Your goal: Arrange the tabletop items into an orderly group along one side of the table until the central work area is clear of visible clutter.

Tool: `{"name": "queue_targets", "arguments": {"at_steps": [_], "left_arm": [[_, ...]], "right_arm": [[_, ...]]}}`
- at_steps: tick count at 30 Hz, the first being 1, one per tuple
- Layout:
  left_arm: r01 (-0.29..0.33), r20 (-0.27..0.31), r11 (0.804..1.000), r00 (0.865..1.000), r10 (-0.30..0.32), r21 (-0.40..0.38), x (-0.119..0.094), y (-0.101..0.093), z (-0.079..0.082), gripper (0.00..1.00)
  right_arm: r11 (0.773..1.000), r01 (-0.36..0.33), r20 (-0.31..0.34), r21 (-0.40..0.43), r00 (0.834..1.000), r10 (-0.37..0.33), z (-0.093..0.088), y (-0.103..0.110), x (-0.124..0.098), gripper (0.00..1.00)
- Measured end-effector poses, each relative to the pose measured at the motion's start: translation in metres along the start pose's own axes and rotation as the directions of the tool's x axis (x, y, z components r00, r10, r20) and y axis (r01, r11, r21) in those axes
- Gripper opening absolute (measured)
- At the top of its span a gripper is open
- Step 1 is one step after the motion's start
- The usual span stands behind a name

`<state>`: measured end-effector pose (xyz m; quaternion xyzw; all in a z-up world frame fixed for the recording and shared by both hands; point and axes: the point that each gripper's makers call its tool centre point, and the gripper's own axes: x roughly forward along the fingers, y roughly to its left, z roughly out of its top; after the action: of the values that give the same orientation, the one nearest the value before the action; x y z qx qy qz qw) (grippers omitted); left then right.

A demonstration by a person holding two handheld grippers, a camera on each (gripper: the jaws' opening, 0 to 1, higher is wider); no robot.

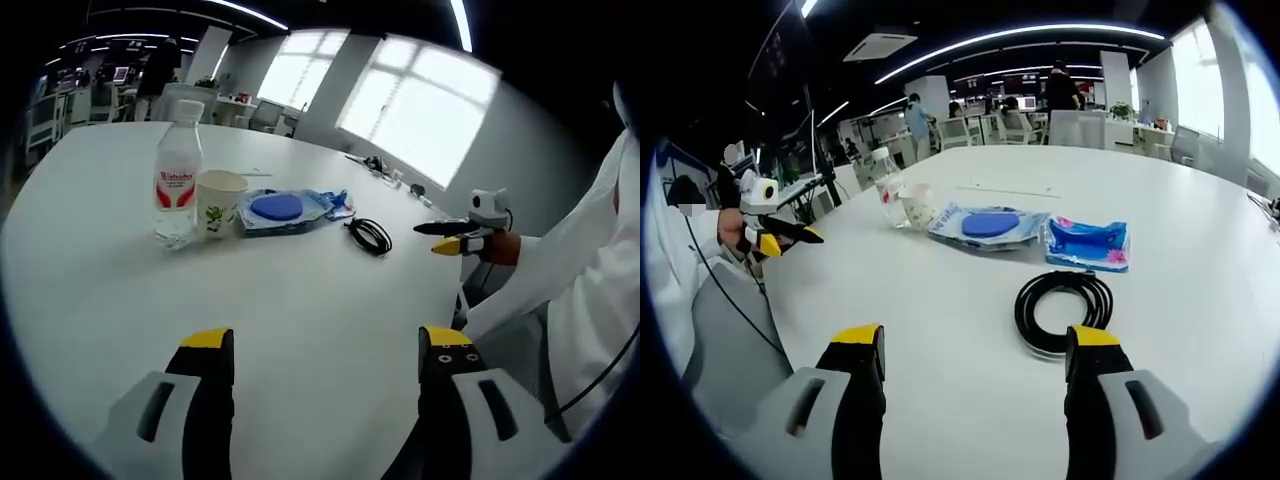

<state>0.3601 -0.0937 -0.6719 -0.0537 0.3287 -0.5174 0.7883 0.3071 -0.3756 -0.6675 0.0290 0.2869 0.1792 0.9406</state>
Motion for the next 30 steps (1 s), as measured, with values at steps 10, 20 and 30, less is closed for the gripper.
{"name": "queue_targets", "arguments": {"at_steps": [10, 20, 30], "left_arm": [[-0.001, 0.009, 1.0, 1.0, 0.001, 0.0, -0.0001, -0.0017, 0.0015, 0.77], [-0.009, 0.014, 1.0, 1.0, 0.009, -0.008, -0.0021, -0.0029, -0.0002, 0.77], [-0.013, 0.028, 1.0, 1.0, 0.013, -0.008, -0.0034, -0.0001, 0.0056, 0.77]], "right_arm": [[1.0, -0.008, -0.004, -0.009, 1.0, 0.008, 0.0003, 0.0008, 0.0014, 0.73], [1.0, -0.014, -0.008, -0.021, 1.0, 0.014, 0.0031, 0.0002, 0.001, 0.73], [0.999, -0.02, -0.009, -0.026, 1.0, 0.019, 0.0048, 0.0014, 0.0017, 0.73]]}}
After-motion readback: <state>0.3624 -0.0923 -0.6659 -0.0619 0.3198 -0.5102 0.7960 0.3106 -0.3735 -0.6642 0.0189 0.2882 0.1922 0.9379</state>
